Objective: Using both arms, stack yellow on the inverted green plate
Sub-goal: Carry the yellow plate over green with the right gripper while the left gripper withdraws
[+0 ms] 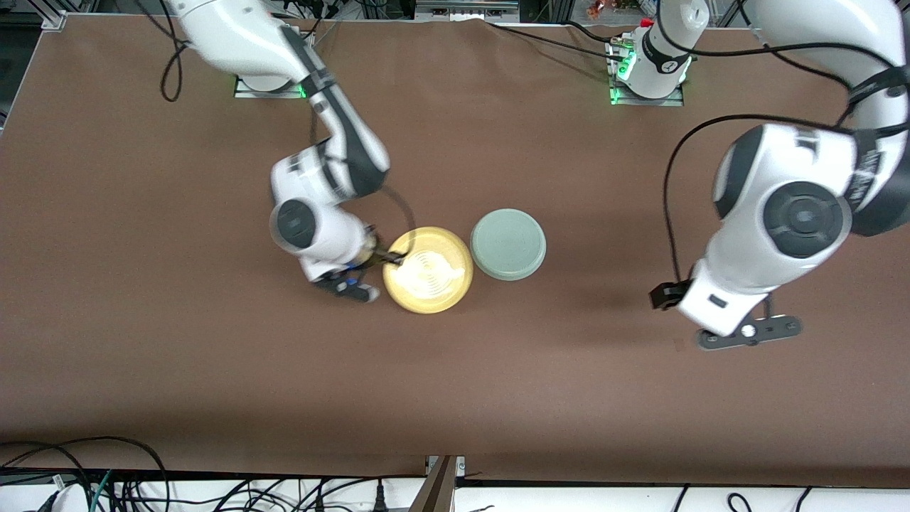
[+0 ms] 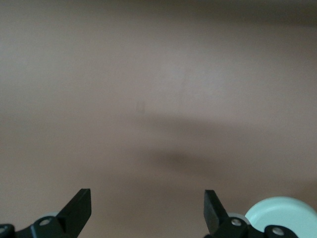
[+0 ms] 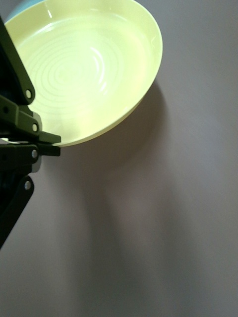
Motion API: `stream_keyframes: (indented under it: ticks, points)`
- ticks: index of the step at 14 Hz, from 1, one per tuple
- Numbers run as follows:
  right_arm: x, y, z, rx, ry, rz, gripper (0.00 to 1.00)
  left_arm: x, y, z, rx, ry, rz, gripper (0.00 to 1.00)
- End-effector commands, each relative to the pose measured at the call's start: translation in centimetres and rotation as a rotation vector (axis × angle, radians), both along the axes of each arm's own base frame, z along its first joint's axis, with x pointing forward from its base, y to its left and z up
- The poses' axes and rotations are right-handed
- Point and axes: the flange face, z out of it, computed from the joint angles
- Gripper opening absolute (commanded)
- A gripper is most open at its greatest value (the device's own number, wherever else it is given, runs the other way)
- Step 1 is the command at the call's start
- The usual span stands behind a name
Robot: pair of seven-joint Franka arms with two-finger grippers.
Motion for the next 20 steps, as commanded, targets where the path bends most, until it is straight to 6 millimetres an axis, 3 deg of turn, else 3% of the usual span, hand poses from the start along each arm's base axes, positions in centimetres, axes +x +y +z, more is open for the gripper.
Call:
stream_keyframes:
  ticks: [1,4,5,8,10,12,16,19,20]
  points:
    - [-3.9,5.6,1.3,0.022,-0.017,-0.064,0.0,-2.9,5.6,5.6,-0.122,0.05,-0.036,1.0]
    - [-9.7,12.0,0.3,0.066,-0.081,-0.11,0.0,-5.3,9.0,9.0,-0.133,0.044,-0.058,1.0]
    - [-11.0,12.9,-0.5,0.081,-0.108,-0.118,0.0,-6.5,9.8,10.0,-0.133,0.042,-0.099,1.0]
    - [-12.2,13.0,-2.1,0.092,-0.149,-0.119,0.0,-11.5,11.8,11.4,-0.157,-0.005,-0.122,1.0]
    - [-12.2,13.1,-3.0,0.088,-0.153,-0.112,0.0,-13.6,12.7,12.0,-0.191,-0.035,-0.127,1.0]
    - [-12.1,12.9,-4.7,0.073,-0.162,-0.106,0.0,-14.5,12.4,12.5,-0.096,-0.034,-0.151,1.0]
    - [-11.9,12.7,-7.0,0.069,-0.187,-0.104,0.0,-15.5,9.0,11.8,-0.04,-0.086,-0.235,1.0]
    - [-11.8,12.6,-7.1,0.067,-0.188,-0.107,0.0,-16.8,9.9,11.3,-0.088,-0.093,-0.221,1.0]
    - [-11.8,12.6,-7.0,0.068,-0.191,-0.098,0.43,-16.7,10.3,11.2,-0.113,-0.093,-0.215,1.0]
